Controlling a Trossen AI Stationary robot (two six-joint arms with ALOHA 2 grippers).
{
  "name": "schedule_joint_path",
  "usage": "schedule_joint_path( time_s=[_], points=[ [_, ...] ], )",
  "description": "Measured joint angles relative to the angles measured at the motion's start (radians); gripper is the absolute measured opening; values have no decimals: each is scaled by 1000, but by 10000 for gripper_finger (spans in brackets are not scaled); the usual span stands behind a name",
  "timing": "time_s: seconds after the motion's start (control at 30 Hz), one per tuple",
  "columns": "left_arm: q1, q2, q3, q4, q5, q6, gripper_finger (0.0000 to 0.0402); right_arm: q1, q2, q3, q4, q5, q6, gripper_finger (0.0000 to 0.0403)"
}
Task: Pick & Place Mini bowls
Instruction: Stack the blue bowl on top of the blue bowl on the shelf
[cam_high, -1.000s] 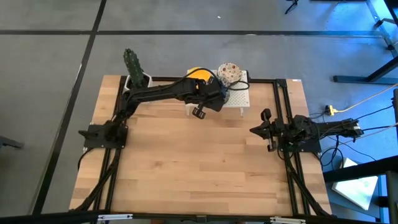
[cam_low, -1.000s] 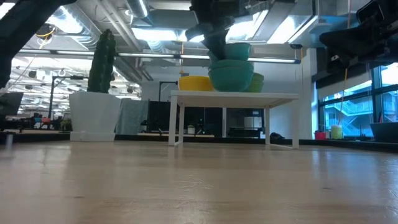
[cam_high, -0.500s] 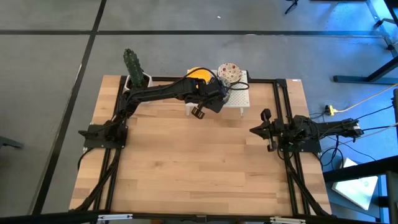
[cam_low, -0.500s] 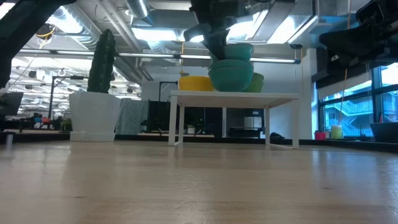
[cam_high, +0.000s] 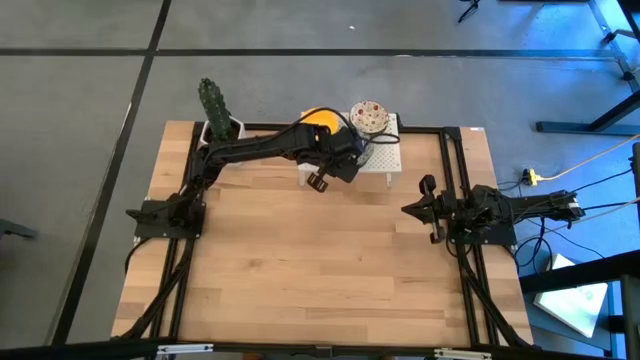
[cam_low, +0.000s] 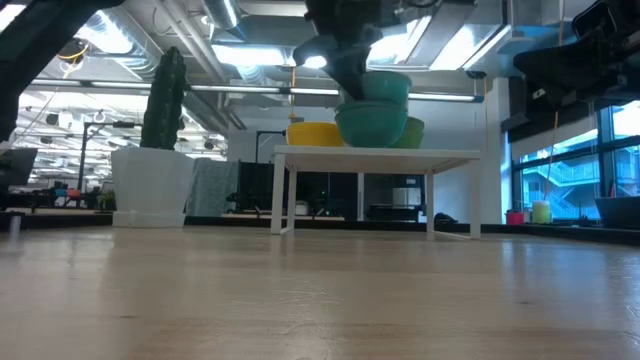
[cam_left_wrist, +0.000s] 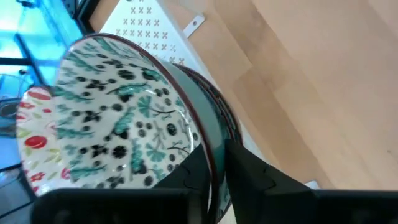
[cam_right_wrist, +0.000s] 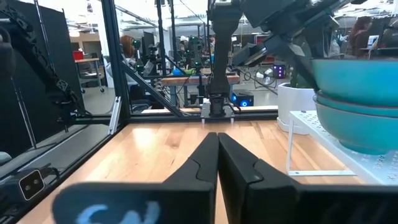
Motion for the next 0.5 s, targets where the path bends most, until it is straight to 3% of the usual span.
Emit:
schedule_joint_path(
  time_s=[0.2, 0.5],
  points=[
    [14, 0, 0, -1, 33, -7, 58, 0, 0, 0, 0, 0, 10, 12],
    [16, 0, 0, -2, -35, 26, 82, 0, 0, 0, -2, 0, -2, 12]
  ],
)
